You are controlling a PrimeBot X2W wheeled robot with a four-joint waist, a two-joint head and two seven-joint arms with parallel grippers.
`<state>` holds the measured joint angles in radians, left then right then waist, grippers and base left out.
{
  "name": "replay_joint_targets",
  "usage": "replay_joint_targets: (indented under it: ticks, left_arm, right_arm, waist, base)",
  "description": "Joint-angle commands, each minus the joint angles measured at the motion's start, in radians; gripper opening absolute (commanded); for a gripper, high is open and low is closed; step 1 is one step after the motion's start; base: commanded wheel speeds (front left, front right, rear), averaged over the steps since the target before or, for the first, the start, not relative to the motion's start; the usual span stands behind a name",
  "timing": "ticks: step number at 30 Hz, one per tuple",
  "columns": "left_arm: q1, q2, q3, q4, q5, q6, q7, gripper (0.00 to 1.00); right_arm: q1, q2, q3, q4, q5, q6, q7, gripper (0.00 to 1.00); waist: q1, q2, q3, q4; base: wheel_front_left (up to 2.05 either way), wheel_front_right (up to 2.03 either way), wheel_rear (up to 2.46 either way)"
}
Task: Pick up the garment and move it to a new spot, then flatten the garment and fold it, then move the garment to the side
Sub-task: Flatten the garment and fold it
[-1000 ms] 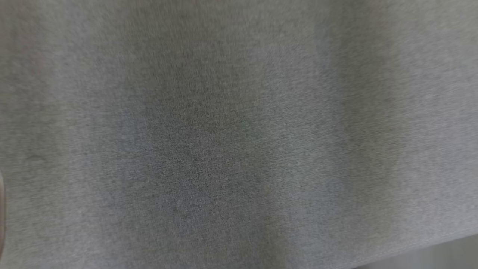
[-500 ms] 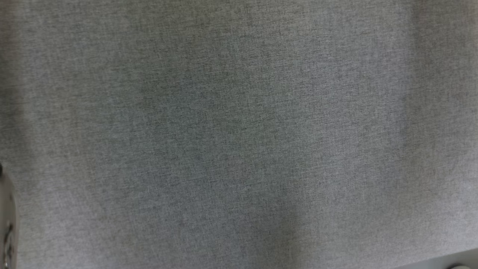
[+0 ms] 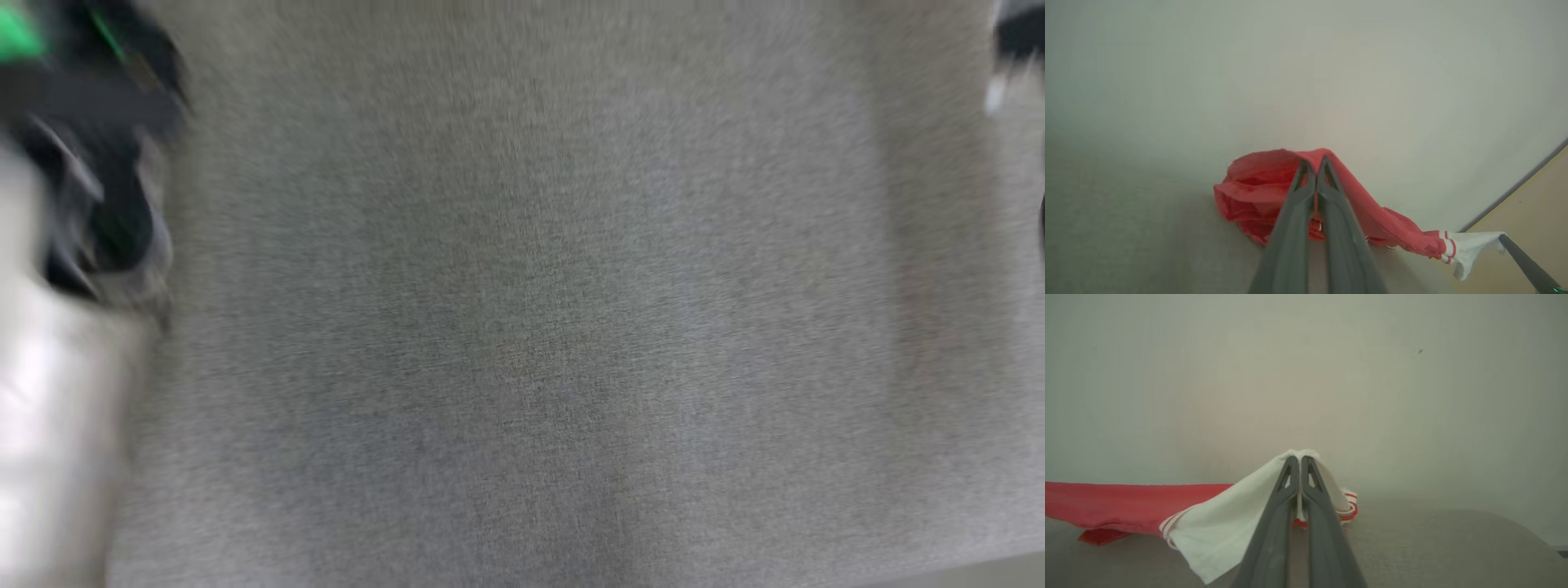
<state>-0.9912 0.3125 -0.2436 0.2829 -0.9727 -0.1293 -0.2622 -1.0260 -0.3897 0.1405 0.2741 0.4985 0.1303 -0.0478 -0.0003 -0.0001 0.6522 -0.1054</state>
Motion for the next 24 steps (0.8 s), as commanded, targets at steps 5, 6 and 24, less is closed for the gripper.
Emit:
replay_joint_targets:
  ticks: [5, 6, 24]
  left_arm:
    - [0.261, -0.011, -0.062, -0.036, -0.034, 0.000, 0.014, 0.00]
    - [0.306, -0.016, -0.068, -0.038, -0.044, 0.000, 0.013, 0.00]
    - [0.824, -0.044, -0.086, -0.033, -0.068, 0.043, 0.000, 0.00]
  right_arm:
    - [0.269, 0.032, -0.105, -0.110, -0.026, 0.000, 0.201, 0.00]
    - [0.321, 0.037, -0.115, -0.135, -0.045, 0.000, 0.235, 0.00]
    - [0.921, 0.278, -0.337, -0.408, -0.270, 0.000, 0.531, 0.00]
  waist:
    - [0.0003, 0.0001, -0.241, 0.024]
    - [0.0003, 0.0001, -0.264, 0.024]
    - [0.0003, 0.0001, -0.527, 0.021]
  base:
    - [0.00, 0.00, 0.00]
    - [0.00, 0.00, 0.00]
    - [0.00, 0.00, 0.00]
